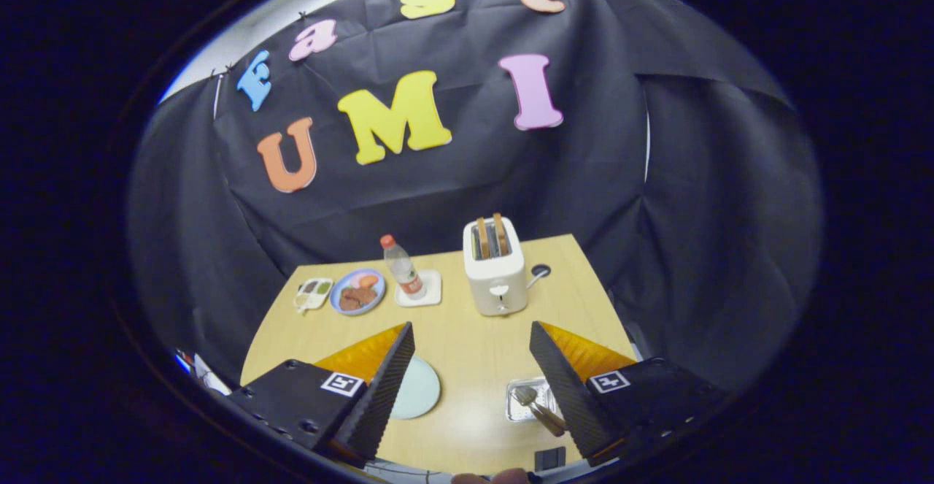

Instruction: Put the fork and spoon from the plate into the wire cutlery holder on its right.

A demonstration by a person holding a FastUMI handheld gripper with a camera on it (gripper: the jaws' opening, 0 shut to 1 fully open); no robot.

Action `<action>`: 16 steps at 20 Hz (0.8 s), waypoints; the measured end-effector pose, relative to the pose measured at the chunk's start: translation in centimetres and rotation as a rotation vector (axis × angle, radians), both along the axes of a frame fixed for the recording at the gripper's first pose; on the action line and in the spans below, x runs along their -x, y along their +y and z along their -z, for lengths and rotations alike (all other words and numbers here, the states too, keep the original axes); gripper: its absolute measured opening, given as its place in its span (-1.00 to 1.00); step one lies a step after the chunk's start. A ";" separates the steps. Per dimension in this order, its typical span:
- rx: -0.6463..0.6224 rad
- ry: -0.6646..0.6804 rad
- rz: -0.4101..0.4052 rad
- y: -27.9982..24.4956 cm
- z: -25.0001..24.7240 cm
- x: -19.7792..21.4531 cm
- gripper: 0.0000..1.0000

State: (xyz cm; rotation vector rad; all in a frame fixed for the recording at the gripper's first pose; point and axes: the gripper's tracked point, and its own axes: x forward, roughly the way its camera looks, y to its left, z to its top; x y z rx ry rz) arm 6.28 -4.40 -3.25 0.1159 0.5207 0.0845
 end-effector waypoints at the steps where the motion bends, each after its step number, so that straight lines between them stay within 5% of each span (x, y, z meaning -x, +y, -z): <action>1: -0.001 -0.065 0.004 0.0 -1.5 0.0 0.93; 9: 0.071 -0.450 0.000 1.9 -9.4 4.6 0.92; 16: 0.062 -0.517 0.014 2.7 -9.0 7.8 0.92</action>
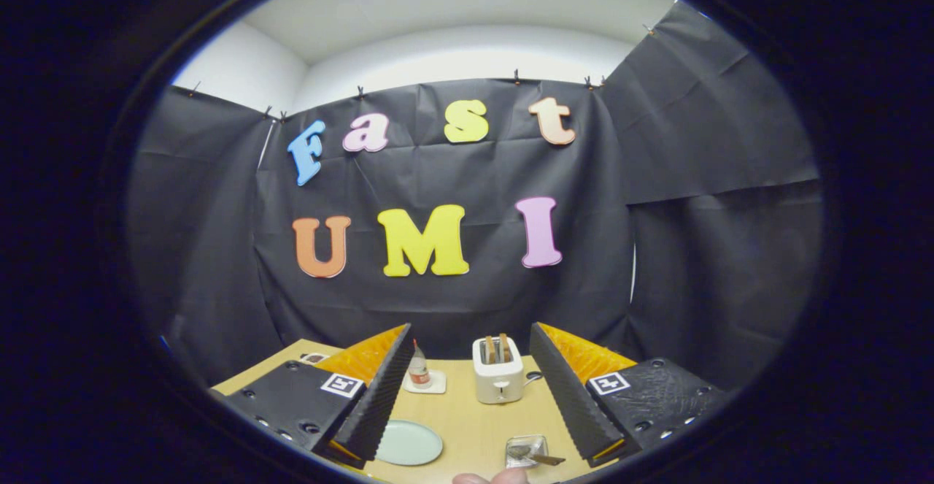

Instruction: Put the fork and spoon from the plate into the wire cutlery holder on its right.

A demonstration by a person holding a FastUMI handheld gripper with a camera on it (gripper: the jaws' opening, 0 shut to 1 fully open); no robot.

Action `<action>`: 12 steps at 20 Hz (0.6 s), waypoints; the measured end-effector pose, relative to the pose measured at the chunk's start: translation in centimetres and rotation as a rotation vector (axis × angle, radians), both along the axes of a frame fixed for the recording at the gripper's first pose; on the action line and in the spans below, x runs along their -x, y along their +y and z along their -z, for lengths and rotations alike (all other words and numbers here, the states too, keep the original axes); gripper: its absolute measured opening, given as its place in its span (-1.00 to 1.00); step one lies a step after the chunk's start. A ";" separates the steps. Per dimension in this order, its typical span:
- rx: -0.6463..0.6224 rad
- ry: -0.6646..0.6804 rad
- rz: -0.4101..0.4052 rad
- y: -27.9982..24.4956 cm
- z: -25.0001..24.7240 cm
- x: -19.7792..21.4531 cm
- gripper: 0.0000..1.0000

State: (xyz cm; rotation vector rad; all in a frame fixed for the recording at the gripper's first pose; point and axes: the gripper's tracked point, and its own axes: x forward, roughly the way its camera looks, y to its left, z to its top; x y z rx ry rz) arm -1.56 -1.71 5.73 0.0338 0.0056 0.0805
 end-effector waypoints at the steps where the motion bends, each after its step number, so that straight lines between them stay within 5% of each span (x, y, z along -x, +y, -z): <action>1: 0.000 0.001 -0.002 0.1 0.3 0.1 0.92; 12: -0.007 0.022 0.005 -0.2 0.7 0.1 0.92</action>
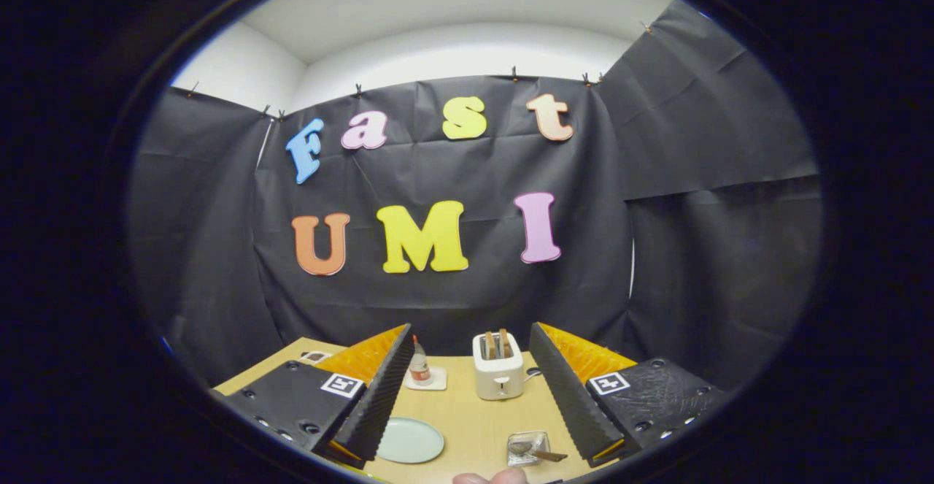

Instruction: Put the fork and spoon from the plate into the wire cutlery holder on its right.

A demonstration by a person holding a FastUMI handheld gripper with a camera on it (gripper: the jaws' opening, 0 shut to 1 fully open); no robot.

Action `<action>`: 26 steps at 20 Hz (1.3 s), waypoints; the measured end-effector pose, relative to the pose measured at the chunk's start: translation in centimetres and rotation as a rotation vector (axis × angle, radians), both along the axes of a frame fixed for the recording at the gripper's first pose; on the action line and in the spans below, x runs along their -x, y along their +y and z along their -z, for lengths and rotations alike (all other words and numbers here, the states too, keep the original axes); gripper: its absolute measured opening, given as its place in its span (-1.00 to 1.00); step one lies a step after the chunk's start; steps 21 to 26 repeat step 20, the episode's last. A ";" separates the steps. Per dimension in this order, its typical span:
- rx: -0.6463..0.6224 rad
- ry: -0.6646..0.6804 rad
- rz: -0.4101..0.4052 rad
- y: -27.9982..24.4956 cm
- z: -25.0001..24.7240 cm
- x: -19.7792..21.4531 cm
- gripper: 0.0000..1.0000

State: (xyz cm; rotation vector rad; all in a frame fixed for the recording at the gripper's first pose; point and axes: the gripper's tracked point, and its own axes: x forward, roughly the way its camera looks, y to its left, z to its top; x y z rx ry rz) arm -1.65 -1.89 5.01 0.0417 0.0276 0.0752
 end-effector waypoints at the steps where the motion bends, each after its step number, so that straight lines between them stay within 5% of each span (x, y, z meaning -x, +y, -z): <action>1: -0.001 0.008 -0.003 0.1 0.2 0.0 0.92; 26: -0.005 0.052 -0.014 -0.5 1.0 0.5 0.92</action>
